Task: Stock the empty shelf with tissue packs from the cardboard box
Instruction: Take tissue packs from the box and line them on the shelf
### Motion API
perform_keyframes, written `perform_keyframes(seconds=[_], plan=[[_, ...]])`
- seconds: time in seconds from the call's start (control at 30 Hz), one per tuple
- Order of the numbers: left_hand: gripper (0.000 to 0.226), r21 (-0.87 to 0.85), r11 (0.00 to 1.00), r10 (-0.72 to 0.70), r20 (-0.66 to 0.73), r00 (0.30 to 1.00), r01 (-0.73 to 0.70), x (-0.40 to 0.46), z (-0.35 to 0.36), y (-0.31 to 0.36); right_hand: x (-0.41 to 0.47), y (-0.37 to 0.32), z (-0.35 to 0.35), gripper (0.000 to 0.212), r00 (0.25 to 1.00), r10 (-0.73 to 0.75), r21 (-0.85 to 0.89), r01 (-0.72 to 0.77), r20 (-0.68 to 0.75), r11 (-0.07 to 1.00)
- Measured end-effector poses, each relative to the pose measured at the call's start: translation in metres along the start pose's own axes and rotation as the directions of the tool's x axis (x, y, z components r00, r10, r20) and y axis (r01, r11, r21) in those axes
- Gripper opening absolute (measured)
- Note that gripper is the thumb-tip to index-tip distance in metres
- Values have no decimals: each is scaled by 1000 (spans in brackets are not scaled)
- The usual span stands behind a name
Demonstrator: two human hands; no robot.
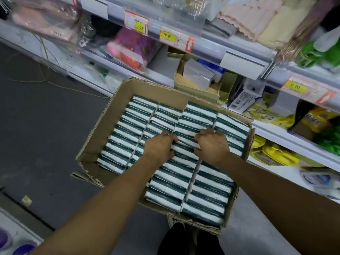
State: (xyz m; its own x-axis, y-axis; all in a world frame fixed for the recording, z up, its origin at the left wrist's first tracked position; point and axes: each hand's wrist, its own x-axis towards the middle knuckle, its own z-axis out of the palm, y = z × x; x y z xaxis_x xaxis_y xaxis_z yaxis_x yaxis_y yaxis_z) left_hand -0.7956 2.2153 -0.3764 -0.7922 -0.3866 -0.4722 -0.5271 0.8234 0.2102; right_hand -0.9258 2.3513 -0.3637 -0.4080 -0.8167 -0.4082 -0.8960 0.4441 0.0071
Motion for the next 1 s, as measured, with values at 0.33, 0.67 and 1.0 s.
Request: perform_keyframes(seconds=[0.33,0.67,1.0], plan=[[18,-339,925,108,-195,975,-170,-9,-12,-19,-1,16,-5,16,986,101,289,-58,-136,955],[13,-857,511,-183,-191,964,-73,-86,-90,19,-73,49,-86,28,880,385,810,-1,-278,587],[30,-998,59,-146,-21,989,-13,-135,-190,116,-195,62,-154,18,571,63,246,250,-818,937]])
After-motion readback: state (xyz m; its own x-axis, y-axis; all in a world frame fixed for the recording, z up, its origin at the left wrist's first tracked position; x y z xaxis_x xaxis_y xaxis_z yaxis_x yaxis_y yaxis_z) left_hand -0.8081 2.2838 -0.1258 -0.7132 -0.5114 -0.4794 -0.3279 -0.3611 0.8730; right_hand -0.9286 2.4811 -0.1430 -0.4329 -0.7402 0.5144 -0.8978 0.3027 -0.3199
